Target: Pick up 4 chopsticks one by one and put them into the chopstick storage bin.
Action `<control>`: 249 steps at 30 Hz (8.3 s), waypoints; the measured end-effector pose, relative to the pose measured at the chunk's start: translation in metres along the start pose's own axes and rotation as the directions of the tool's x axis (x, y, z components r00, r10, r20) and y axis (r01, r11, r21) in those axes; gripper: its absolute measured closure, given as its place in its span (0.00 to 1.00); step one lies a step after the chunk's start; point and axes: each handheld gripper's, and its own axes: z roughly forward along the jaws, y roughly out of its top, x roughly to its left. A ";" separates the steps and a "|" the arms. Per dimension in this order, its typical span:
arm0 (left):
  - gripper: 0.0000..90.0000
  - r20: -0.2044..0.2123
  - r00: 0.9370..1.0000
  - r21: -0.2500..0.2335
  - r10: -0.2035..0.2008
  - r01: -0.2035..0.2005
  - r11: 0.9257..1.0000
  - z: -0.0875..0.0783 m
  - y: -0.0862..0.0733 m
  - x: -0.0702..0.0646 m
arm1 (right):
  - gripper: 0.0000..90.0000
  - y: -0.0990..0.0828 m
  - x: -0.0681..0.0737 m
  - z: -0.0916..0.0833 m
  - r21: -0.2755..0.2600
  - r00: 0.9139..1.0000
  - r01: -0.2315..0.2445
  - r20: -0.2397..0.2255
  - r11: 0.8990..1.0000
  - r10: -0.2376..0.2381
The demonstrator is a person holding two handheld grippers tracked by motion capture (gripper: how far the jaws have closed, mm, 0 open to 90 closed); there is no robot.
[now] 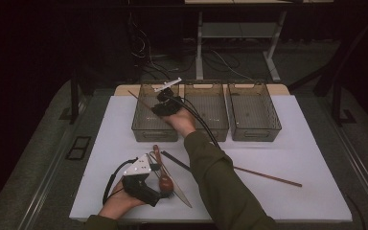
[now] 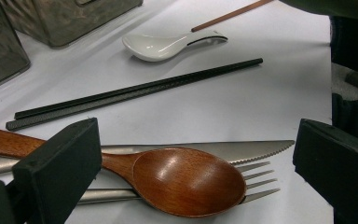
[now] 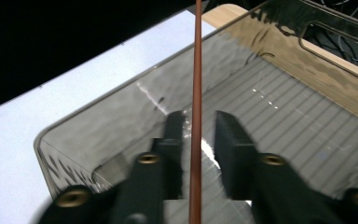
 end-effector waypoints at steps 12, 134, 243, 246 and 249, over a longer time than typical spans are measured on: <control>0.00 0.000 1.000 -0.002 0.004 -0.004 1.000 0.001 0.001 -0.001 | 0.52 -0.018 -0.015 -0.037 -0.002 0.998 0.001 -0.066 1.000 -0.001; 0.00 -0.004 1.000 0.006 -0.006 0.006 1.000 0.006 0.001 0.000 | 0.93 -0.280 -0.097 -0.266 0.301 0.966 0.223 -0.193 0.927 -0.170; 0.00 0.014 1.000 -0.014 -0.006 0.007 1.000 0.004 0.002 0.000 | 0.93 -0.005 -0.016 -0.069 -0.154 0.999 0.029 -0.030 0.988 -0.034; 0.00 0.015 1.000 -0.017 -0.008 0.009 1.000 0.004 0.002 0.000 | 0.93 0.002 -0.011 -0.057 -0.144 0.999 0.021 -0.031 0.989 -0.026; 0.00 0.016 1.000 -0.019 -0.008 0.009 1.000 0.003 0.002 0.000 | 0.93 0.008 -0.007 -0.046 -0.140 0.999 0.019 -0.037 0.990 -0.025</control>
